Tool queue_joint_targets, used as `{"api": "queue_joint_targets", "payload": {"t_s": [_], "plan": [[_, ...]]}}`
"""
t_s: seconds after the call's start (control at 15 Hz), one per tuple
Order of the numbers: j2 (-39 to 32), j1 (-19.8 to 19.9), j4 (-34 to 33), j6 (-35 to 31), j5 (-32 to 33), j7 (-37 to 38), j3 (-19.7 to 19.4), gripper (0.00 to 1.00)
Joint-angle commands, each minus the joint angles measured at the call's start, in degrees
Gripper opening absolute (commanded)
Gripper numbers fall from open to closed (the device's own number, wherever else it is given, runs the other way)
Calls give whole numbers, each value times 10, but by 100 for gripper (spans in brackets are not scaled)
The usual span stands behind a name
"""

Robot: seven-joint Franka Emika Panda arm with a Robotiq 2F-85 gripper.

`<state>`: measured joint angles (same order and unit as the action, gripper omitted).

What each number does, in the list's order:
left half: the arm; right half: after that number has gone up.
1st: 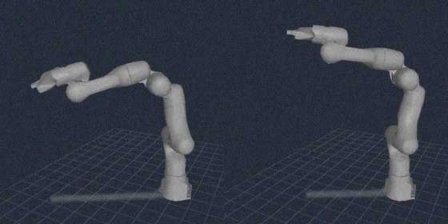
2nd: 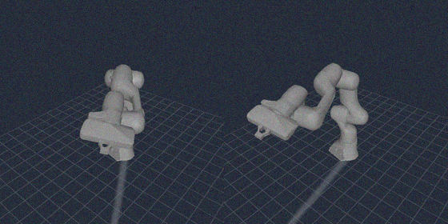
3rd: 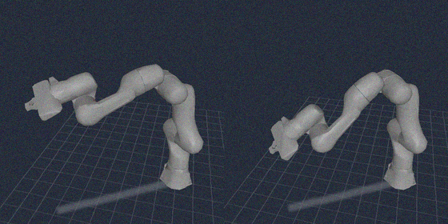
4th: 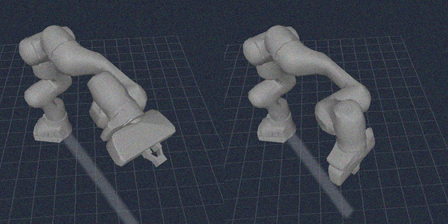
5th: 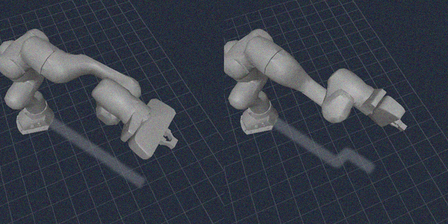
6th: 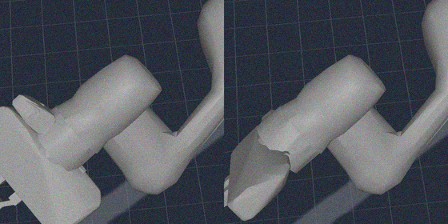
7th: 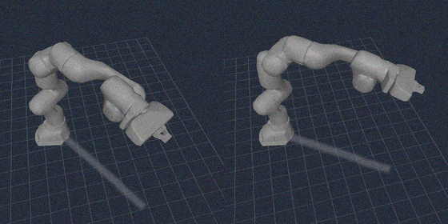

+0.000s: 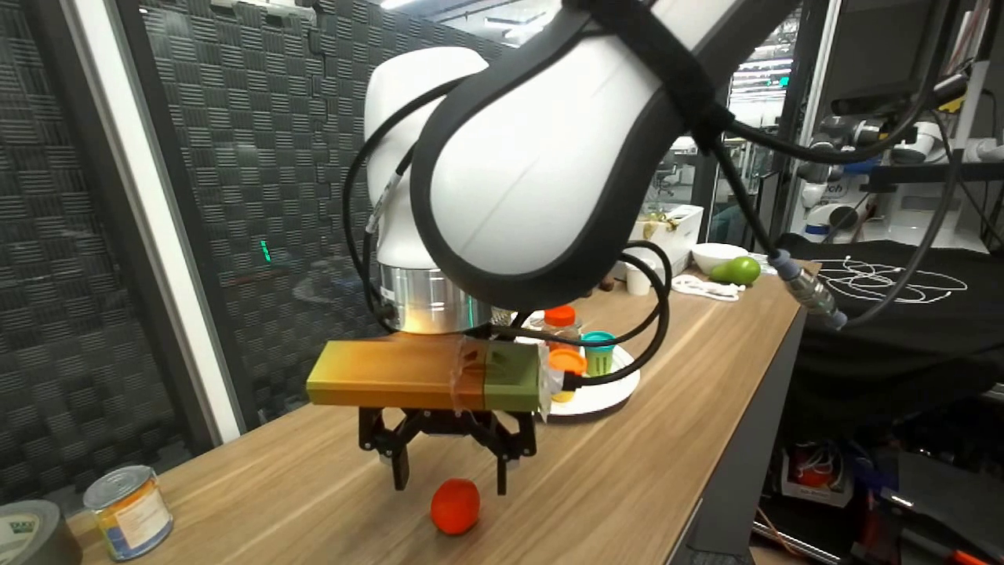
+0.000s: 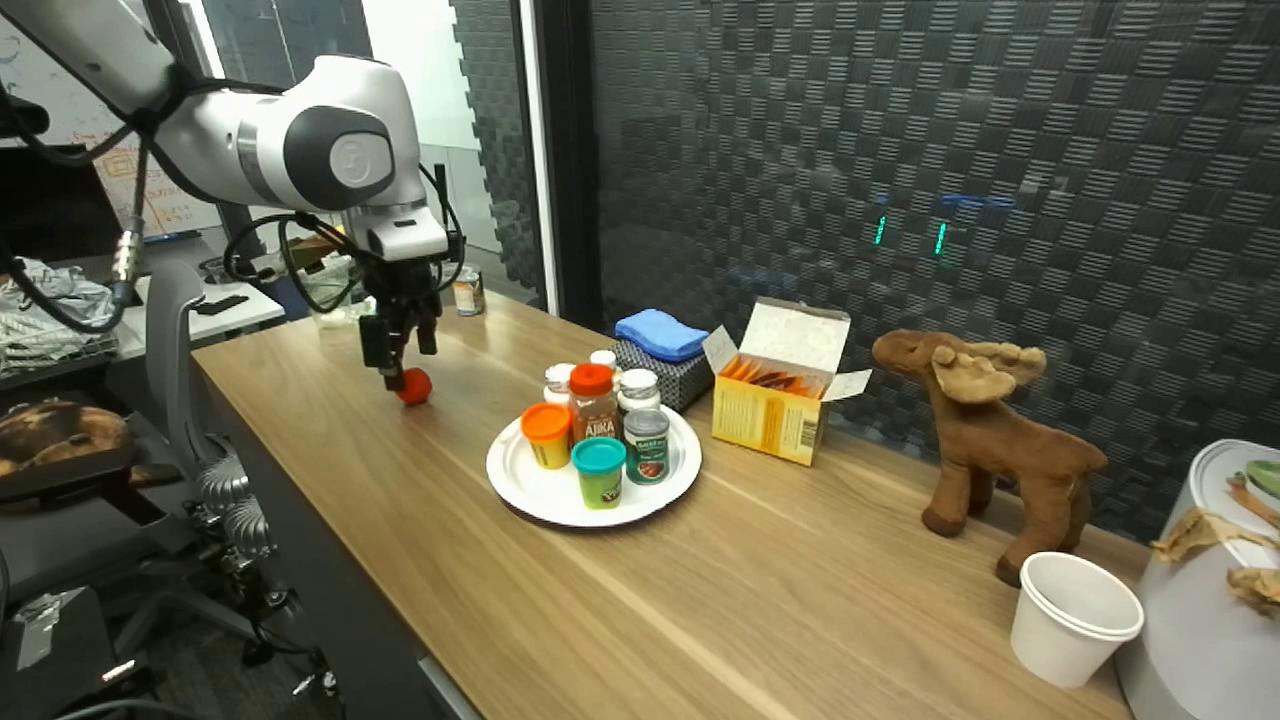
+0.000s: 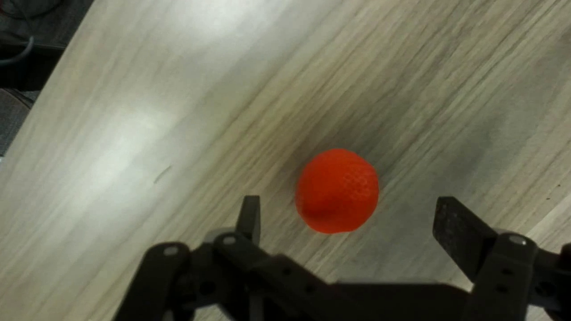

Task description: Pick up all the objects surrounding the white plate and arrange them on the plate

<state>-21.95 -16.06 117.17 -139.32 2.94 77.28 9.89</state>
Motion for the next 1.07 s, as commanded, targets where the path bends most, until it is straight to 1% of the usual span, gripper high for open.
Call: {"api": "queue_joint_targets", "payload": {"t_s": [0.0, 0.2, 0.33, 0.4, 0.47, 0.6, 0.73, 0.8, 1.0], "plan": [[-15, -6, -25, 10, -23, -20, -8, 100], [-23, -4, -34, 24, -33, -25, -8, 100], [-30, -5, -41, 34, -41, -22, -10, 84], [-35, -5, -45, 42, -47, -21, -11, 68], [-38, -4, -50, 53, -52, -21, -11, 58], [-40, -3, -57, 68, -61, -19, -12, 42], [-37, -3, -60, 81, -67, -15, -16, 28], [-34, -4, -61, 89, -65, -7, -20, 25], [-9, 0, -52, 87, -60, 3, -33, 25]]}}
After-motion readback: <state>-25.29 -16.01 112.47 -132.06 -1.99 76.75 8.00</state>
